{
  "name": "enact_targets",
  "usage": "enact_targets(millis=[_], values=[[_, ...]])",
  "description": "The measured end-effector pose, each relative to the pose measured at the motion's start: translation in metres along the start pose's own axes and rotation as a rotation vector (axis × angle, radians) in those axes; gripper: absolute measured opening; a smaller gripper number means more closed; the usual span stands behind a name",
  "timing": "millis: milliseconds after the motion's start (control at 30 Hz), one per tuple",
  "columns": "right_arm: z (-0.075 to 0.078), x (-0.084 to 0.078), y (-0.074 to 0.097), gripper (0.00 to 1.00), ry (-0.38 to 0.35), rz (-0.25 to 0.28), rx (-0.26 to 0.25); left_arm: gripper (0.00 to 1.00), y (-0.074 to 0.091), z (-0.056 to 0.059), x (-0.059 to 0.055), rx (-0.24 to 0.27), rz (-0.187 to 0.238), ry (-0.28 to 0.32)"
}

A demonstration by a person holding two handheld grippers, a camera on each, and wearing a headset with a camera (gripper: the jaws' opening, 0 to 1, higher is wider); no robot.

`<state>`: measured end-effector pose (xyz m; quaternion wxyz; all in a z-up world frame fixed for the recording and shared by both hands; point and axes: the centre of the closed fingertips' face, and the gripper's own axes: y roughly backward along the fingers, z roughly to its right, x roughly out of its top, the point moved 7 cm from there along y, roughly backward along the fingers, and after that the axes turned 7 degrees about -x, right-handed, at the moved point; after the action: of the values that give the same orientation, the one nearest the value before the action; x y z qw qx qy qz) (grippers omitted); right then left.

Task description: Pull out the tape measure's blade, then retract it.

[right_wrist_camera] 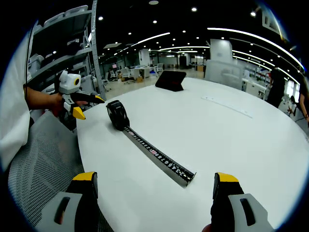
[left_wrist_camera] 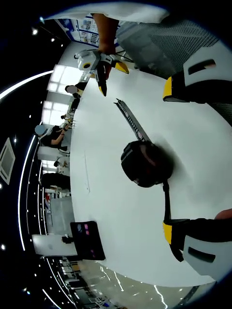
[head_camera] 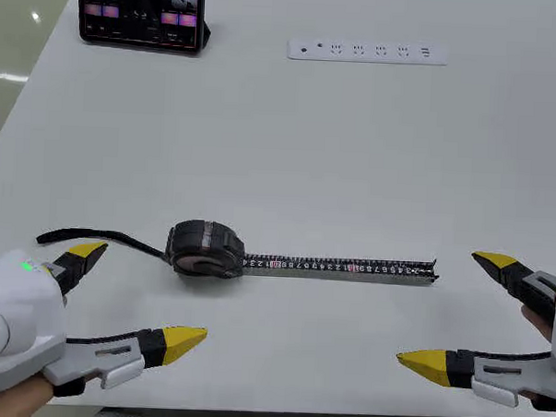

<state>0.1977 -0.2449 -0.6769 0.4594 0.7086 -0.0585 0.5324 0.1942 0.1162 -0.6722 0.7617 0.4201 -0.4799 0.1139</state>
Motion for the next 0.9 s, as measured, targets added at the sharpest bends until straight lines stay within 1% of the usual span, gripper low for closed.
enact_targets(millis=[33,167,267,600,667,800,900], values=[[0.000,0.000,0.000,0.99,0.000,0.000,0.000,0.99,-0.001,0.000,0.001,0.001,0.006,0.004],[0.000,0.000,-0.001,0.99,-0.002,-0.001,0.001,0.98,-0.008,0.000,0.003,0.011,0.006,0.018],[0.002,-0.002,-0.001,0.99,-0.002,-0.006,0.000,0.98,-0.014,0.002,0.004,0.014,-0.006,0.010],[0.005,-0.006,-0.003,0.98,-0.011,-0.013,-0.004,0.96,-0.029,0.004,0.006,0.020,-0.009,0.048],[0.006,-0.007,-0.003,0.98,-0.015,-0.013,-0.005,0.95,-0.032,0.004,0.006,0.022,-0.010,0.064],[0.007,-0.008,-0.003,0.97,-0.013,-0.016,-0.008,0.95,-0.037,0.006,0.009,0.010,0.010,0.092],[0.008,-0.007,-0.003,0.97,-0.012,-0.013,-0.009,0.94,-0.039,0.007,0.011,0.000,0.014,0.110]])
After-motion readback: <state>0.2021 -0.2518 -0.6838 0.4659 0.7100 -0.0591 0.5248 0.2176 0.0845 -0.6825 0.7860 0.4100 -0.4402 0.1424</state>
